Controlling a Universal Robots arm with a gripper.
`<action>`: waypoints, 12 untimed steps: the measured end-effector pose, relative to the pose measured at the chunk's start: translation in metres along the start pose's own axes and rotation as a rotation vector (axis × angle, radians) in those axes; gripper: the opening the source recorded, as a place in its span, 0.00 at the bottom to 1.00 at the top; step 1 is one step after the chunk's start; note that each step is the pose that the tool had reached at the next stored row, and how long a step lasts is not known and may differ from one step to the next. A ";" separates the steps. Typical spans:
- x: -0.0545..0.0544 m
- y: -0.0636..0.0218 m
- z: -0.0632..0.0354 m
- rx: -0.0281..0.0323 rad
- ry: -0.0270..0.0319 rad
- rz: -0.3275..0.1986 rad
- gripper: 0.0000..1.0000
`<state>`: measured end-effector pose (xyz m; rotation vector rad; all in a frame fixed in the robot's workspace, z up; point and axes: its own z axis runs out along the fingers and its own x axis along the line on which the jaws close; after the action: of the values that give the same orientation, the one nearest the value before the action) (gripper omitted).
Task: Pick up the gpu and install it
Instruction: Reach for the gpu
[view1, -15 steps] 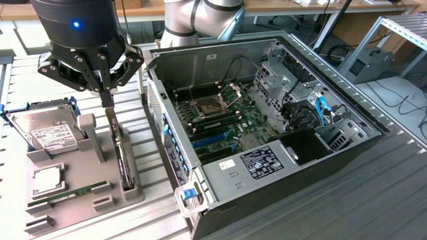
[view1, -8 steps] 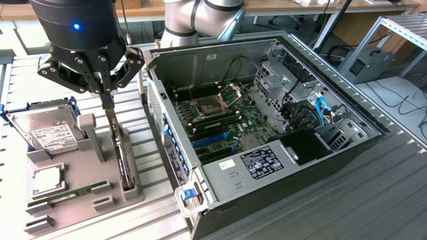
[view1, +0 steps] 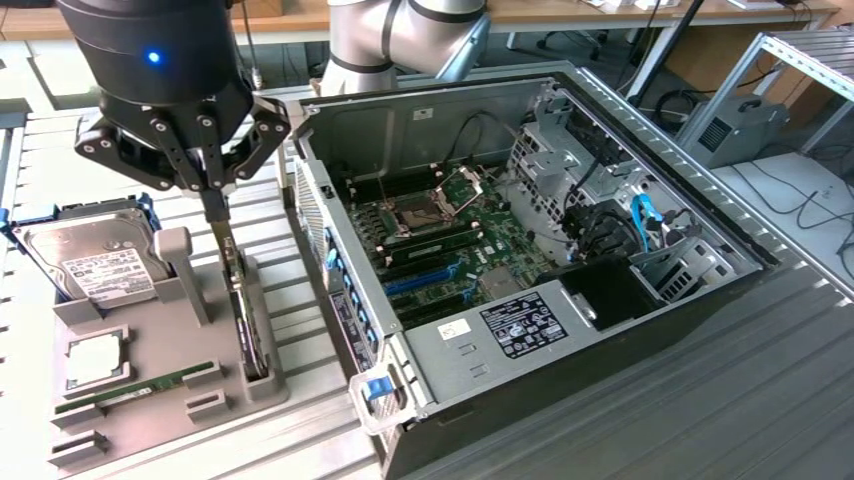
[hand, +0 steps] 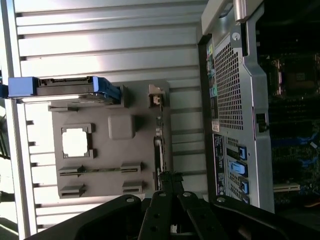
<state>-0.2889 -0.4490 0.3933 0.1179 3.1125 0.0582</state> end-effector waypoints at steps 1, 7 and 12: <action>0.000 -0.0005 0.0000 0.0000 0.0000 0.000 0.11; 0.000 -0.0033 -0.0001 -0.0001 0.0000 0.000 0.11; -0.001 -0.0063 -0.0002 -0.0001 -0.0001 0.000 0.11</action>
<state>-0.2889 -0.4553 0.3932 0.1178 3.1125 0.0583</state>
